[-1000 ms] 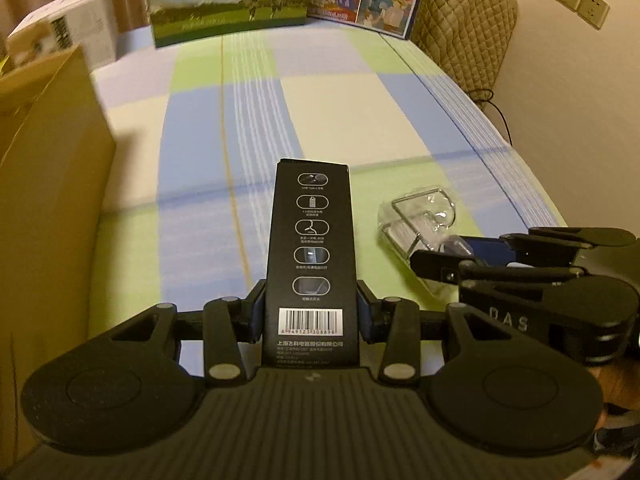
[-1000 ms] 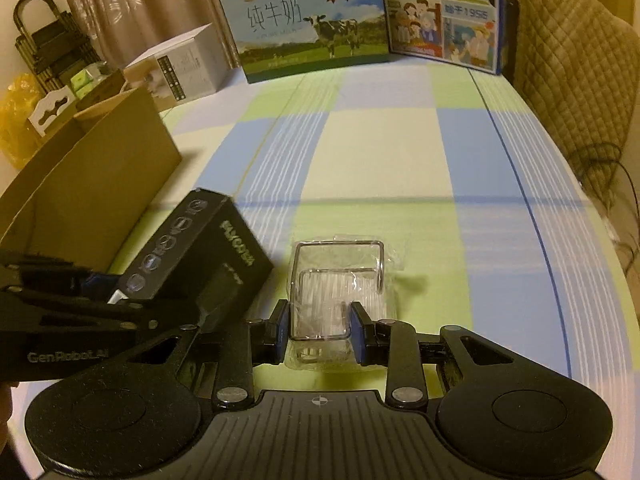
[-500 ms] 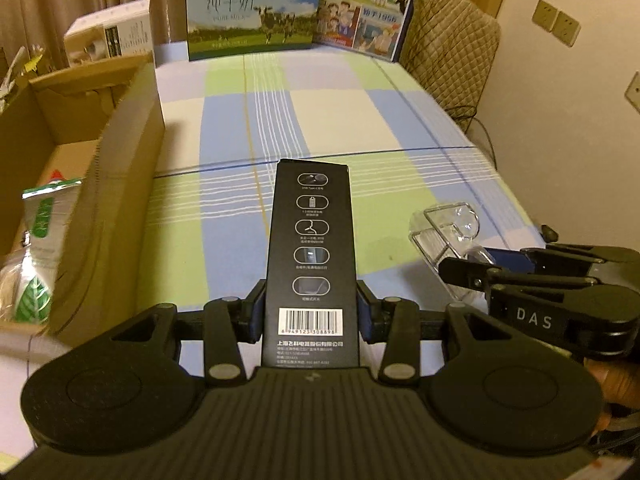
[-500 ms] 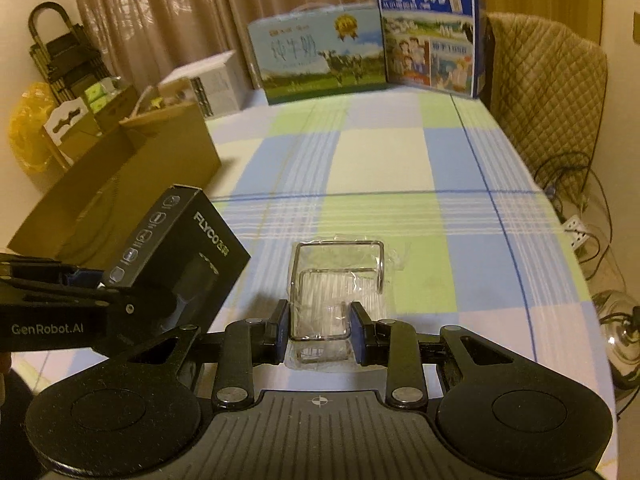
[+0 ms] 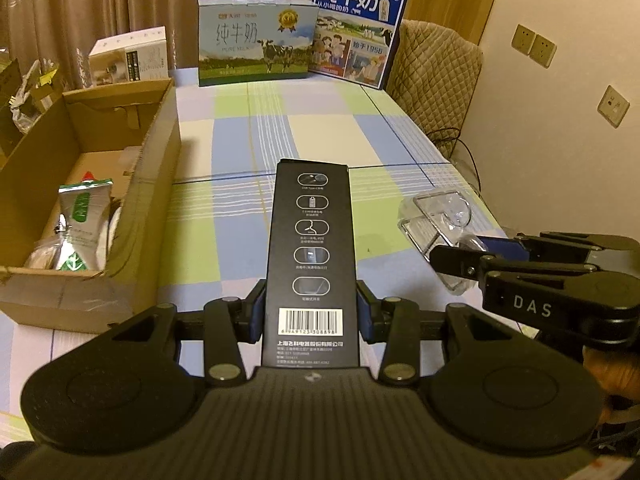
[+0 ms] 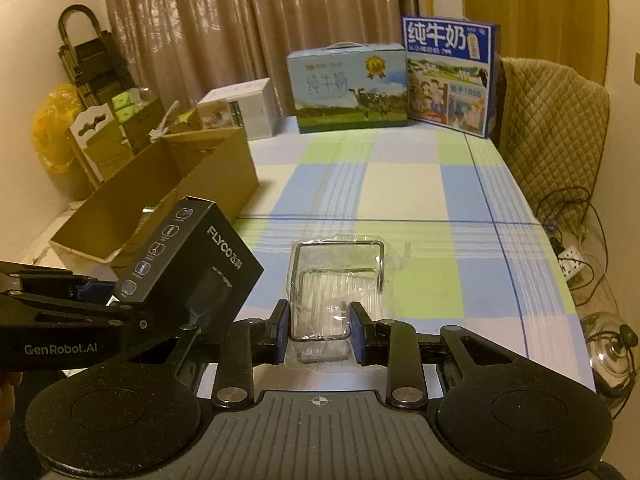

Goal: Organize objects
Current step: 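Carry the black box and clear container over the cardboard box with both tools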

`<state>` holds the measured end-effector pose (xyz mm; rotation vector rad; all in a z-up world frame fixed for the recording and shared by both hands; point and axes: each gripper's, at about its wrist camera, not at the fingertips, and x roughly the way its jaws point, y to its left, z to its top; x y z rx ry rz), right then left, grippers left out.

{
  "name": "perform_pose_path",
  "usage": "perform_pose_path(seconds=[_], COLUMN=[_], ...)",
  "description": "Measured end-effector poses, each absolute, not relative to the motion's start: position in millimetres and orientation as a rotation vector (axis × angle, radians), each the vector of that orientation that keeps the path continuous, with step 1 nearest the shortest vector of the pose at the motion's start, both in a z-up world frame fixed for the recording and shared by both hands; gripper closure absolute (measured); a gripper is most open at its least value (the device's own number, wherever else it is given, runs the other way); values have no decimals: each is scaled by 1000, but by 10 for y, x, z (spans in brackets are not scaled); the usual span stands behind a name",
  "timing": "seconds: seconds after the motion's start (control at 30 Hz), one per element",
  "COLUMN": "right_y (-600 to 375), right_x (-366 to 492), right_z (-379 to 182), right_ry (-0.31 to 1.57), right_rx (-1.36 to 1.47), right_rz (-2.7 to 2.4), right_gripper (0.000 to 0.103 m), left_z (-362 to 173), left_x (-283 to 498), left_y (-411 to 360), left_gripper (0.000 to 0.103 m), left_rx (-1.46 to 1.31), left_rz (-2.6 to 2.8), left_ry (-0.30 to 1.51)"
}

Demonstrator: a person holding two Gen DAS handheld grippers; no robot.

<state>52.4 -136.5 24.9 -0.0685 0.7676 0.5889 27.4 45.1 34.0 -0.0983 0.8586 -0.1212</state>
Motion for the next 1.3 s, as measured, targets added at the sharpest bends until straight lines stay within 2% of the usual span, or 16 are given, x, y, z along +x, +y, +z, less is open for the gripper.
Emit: perform_pose_path(seconds=[1.3], right_y=[-481], right_x=[320], right_z=[481], right_ry=[715], right_rx=[-147], right_rz=[741], right_gripper=[75], left_z=[717], left_x=[-93], left_y=[1210], left_gripper=[65], left_rx=[-157], left_rz=[-27], left_ry=[754])
